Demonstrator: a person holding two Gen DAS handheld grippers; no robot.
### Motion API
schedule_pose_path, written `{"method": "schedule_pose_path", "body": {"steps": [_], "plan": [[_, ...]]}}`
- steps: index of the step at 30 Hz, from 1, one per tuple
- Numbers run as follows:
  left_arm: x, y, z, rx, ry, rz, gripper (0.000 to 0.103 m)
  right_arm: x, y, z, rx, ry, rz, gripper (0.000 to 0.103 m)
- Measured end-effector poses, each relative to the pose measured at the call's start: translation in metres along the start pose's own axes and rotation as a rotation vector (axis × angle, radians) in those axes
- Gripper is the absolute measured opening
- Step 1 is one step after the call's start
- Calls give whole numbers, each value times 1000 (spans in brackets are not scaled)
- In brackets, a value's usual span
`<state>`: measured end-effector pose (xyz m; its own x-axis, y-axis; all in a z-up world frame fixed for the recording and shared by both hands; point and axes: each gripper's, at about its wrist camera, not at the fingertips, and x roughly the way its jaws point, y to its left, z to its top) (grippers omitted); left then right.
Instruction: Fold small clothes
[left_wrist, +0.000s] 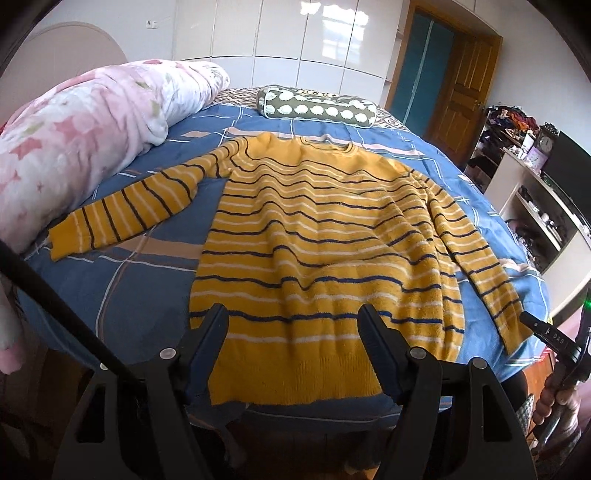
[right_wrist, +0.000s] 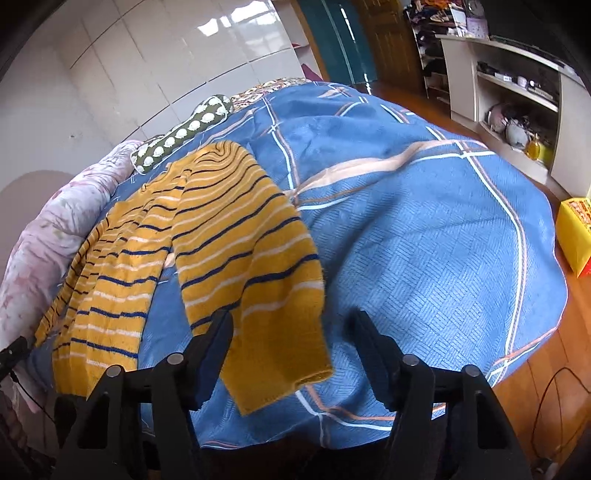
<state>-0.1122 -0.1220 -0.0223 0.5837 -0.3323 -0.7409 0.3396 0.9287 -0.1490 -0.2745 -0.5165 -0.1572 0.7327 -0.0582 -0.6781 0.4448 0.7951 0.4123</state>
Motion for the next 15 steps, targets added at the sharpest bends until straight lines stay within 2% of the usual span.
{"method": "schedule_pose_path", "body": {"steps": [7,9,12,13,14,15], "plan": [[5,-4,-5,-28,14,-18,72,8,0,-12,18,38,18,67],[6,-7,-6,-23,15,-17,72,8,4,-14,17,31,13,62],[6,-10,-8,-19,14,-25,72,2,12,-11,9,8,17,46],[5,-11,-8,-16,12,-28,72,2,15,-9,4,8,3,36],[5,-12,-9,-14,9,-28,72,2,16,-9,2,10,-11,20],[4,-13,-9,-12,6,-29,72,3,17,-8,-4,16,-45,11]]}}
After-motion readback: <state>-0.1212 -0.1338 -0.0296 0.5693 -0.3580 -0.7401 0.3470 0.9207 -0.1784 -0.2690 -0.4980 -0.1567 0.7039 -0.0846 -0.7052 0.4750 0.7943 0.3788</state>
